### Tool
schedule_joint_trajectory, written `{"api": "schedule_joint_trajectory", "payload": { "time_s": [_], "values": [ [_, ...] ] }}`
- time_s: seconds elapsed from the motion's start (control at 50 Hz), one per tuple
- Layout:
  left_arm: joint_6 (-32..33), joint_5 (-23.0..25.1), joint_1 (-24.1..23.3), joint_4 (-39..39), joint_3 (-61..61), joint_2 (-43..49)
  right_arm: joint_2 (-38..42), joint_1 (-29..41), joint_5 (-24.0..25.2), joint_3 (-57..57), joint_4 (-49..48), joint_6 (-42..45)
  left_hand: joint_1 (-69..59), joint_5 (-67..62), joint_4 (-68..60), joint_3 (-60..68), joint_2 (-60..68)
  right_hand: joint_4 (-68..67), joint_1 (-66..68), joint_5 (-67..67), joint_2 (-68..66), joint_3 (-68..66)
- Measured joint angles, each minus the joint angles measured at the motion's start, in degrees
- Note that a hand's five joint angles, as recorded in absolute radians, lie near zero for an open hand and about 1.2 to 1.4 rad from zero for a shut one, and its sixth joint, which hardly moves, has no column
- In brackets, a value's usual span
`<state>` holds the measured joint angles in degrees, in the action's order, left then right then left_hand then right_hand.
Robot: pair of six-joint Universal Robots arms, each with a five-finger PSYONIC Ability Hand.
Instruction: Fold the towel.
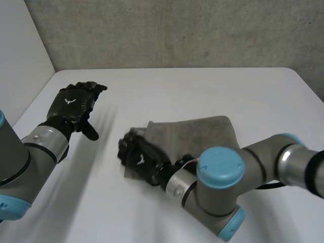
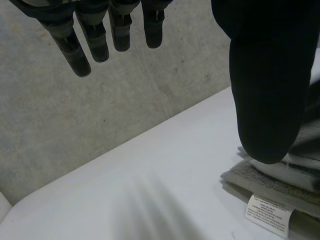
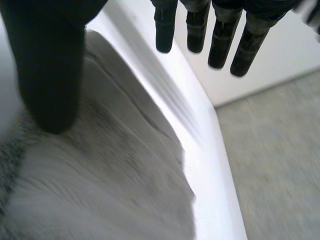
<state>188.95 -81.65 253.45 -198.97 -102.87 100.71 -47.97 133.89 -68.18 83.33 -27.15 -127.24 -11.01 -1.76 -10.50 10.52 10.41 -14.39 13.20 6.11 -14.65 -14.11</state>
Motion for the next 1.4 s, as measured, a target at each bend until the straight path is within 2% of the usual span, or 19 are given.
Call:
{"api": "schedule_joint_trajectory", "payload": {
  "time_s": [0.1, 0.16, 0.26, 0.34, 0.46, 0.52, 0.56, 0.58, 0.6, 0.62, 0.74, 0.86, 0.98, 1.0, 1.14, 1.34, 1.36, 1.38, 1.4],
  "values": [
    [0.16, -0.1, -1.08, 0.01, 2.11, 1.34, -7.24, -5.08, -6.03, 2.78, 1.48, -10.13, 0.04, 0.0, 0.0, 0.0, 0.0, 0.85, -0.64, -2.13, 1.33, 1.79],
    [0.31, -0.24, -3.46, 0.15, 4.71, 3.09, -13.36, -10.27, -8.73, 6.11, 3.46, -20.67, 0.04, 0.0, 0.0, 0.0, 0.0, 0.85, -0.64, -2.26, 1.33, 1.79],
    [0.43, -0.42, -7.57, 0.48, 8.56, 5.9, -18.51, -15.84, -8.64, 10.11, 6.62, -31.22, 0.04, 0.0, 0.0, 0.0, 0.0, 0.85, -0.64, -2.27, 1.33, 1.79],
    [0.46, -0.77, -12.43, 0.83, 13.03, 10.0, -21.05, -22.8, -5.79, 14.88, 11.63, -37.52, 0.04, 0.0, 0.0, 0.01, 0.08, 0.86, -0.64, -2.28, 1.33, 1.79],
    [0.55, -3.0, -17.67, 1.46, 18.78, 17.54, -21.05, -29.23, -3.09, 19.73, 15.26, -37.61, 0.04, 0.0, -0.12, 0.11, 0.11, 0.85, -0.64, -2.28, 1.33, 1.64],
    [0.75, -4.68, -19.11, 2.37, 20.99, 20.86, -20.36, -31.01, -2.77, 20.96, 15.44, -35.78, 0.04, 0.0, -0.12, 0.12, 0.11, -5.11, 4.02, 3.41, -5.23, -5.03],
    [1.02, -6.17, -19.8, 3.4, 22.33, 22.95, -19.64, -31.89, -2.79, 21.42, 15.09, -34.07, 0.03, 0.0, -0.12, 0.11, 0.11, -11.46, 9.04, 9.34, -10.98, -11.59],
    [1.36, -7.81, -20.3, 4.62, 23.4, 24.75, -18.66, -32.75, -2.8, 21.75, 14.33, -31.78, 0.04, 0.0, -0.12, 0.1, 0.11, -31.51, 28.36, 28.26, -33.18, -33.05],
    [1.6, -8.89, -20.55, 5.47, 23.98, 25.78, -18.31, -33.01, -2.84, 21.81, 14.01, -30.96, 0.04, 0.0, -0.1, 0.06, 0.11, -31.51, 28.36, 28.26, -33.18, -33.05],
    [1.76, -9.59, -20.68, 6.02, 24.25, 26.33, -17.55, -33.52, -2.94, 21.9, 13.32, -29.2, 0.04, 0.0, -0.07, 0.05, 0.11, -46.22, 37.92, 42.18, -46.99, -46.37],
    [2.53, -12.98, -21.09, 8.73, 23.91, 27.12, -16.02, -34.25, -4.24, 20.64, 9.87, -22.87, 0.04, 0.0, -0.01, 0.01, 0.0, -53.93, 40.01, 49.09, -51.72, -53.75],
    [2.62, -13.58, -20.71, 9.15, 20.53, 23.16, -17.97, -31.28, -6.51, 17.55, 8.32, -20.49, 0.04, 0.0, 0.0, 0.01, 0.01, -53.93, 40.02, 49.63, -51.72, -53.75],
    [2.59, -13.48, -18.52, 8.5, 14.23, 14.46, -19.39, -20.74, -8.29, 11.19, 7.99, -19.21, 0.04, 0.0, 0.0, 0.01, 0.0, -53.94, 40.55, 50.04, -52.48, -53.76],
    [2.58, -13.38, -17.31, 8.37, 12.37, 11.62, -18.18, -15.36, -8.47, 8.08, 8.18, -17.83, 0.04, 0.0, 0.0, 0.01, 0.0, -53.95, 40.55, 50.09, -52.48, -53.79],
    [2.56, -13.3, -12.08, 8.21, 6.68, 2.97, -11.04, -1.85, -7.91, 1.54, 9.13, -9.61, 0.04, 0.0, 0.0, 0.0, 0.0, -53.95, 40.65, 50.17, -52.48, -53.81],
    [2.35, -12.72, -5.18, 7.54, 1.84, -3.01, -2.35, 5.27, -5.78, -0.09, 9.3, -0.28, 0.04, 0.0, 0.0, -0.1, -0.02, -53.05, 40.1, 49.48, -51.76, -53.1],
    [2.32, -12.65, -4.93, 7.37, 1.79, -3.11, -2.4, 5.23, -5.76, -0.08, 9.26, -0.34, 0.04, 0.0, 0.0, -0.1, -0.02, -31.6, 23.89, 30.14, -30.47, -31.8],
    [2.25, -12.56, -4.66, 6.94, 1.9, -3.12, -3.22, 5.05, -5.83, 0.07, 9.16, -1.05, 0.04, 0.0, 0.0, -0.1, -0.02, -22.57, 15.79, 21.66, -21.34, -22.84],
    [2.25, -12.56, -4.66, 6.94, 1.9, -3.12, -3.22, 5.05, -5.83, 0.07, 9.16, -1.05, 0.04, 0.0, 0.0, -0.1, -0.02, -22.57, 15.79, 21.66, -21.34, -22.84]
  ]
}}
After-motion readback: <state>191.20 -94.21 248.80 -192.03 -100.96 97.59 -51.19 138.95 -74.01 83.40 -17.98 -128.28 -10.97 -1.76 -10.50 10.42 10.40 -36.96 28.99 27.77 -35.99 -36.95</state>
